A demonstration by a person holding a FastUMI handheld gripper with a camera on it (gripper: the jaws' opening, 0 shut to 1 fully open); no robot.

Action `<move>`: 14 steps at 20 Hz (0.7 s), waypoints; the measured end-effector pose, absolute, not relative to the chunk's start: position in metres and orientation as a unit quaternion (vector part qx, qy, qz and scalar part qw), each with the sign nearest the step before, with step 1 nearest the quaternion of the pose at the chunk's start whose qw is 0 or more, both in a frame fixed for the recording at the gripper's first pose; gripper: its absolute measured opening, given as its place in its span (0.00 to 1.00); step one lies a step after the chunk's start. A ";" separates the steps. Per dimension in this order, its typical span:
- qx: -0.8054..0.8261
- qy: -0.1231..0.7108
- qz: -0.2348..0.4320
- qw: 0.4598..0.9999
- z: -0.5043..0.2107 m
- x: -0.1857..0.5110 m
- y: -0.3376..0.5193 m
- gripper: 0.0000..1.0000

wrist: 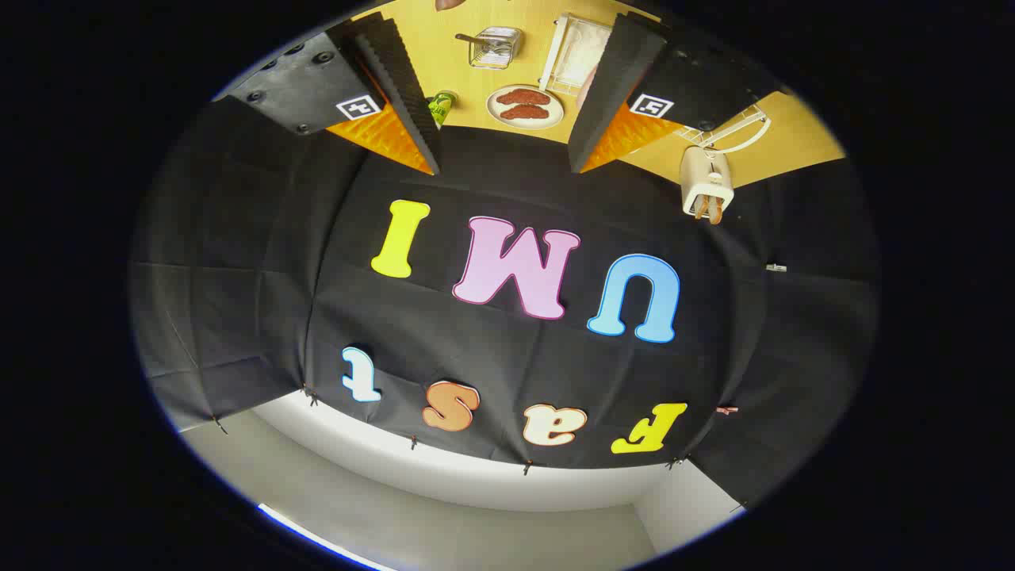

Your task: Take the plate from the dish rack, then take the spoon from the basket and place it into the plate.

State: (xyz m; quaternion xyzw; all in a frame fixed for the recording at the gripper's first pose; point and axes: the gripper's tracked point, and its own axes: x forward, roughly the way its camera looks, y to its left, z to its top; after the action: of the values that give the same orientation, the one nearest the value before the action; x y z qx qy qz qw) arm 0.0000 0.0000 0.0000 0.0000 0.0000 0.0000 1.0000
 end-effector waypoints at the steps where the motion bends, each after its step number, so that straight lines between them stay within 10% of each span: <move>1: 0.000 0.001 0.000 1.000 -0.001 0.001 0.001 0.97; 14: 0.000 0.009 -0.008 1.000 -0.004 0.011 0.001 0.97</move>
State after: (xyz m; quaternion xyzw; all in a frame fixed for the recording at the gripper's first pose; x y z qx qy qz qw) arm 0.0106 0.0013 -0.0041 0.0005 0.0087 -0.0081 0.9999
